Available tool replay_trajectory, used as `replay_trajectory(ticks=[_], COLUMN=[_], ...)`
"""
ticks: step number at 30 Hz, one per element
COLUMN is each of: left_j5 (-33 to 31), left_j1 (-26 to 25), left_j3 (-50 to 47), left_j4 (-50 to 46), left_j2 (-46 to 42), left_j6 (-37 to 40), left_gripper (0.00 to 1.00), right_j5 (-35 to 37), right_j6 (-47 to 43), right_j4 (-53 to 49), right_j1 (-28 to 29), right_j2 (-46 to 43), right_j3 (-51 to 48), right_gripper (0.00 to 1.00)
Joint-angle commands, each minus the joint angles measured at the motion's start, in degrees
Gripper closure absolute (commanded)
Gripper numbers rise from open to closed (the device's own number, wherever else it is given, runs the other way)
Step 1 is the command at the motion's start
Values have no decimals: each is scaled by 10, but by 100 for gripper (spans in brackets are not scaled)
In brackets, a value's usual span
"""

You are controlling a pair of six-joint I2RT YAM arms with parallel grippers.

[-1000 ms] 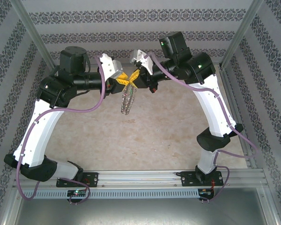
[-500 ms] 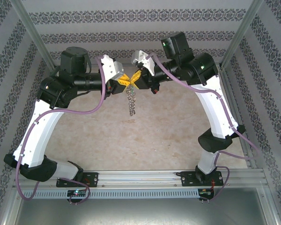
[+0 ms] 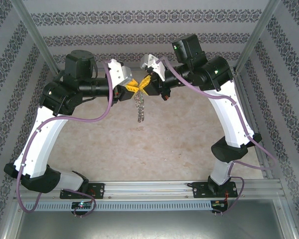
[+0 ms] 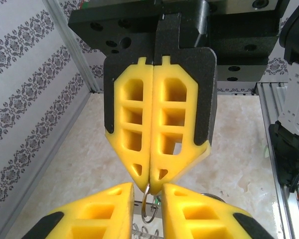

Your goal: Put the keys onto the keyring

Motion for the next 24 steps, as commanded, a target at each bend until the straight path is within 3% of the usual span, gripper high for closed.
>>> replay_trajectory(ticks=[1,24], left_j5=[-26,-38], left_j1=[-6,-23], left_j3=[-1,-10], left_j4=[-20,-32], left_j2=[4,6], left_j6=[18,25], left_gripper=[77,81], right_j5=[-53,-50], right_j6=[-16,-23], right_j4=[14,12], right_j1=[14,18], right_j2=[-28,-32], right_j3=[1,1], right_gripper=[100,100])
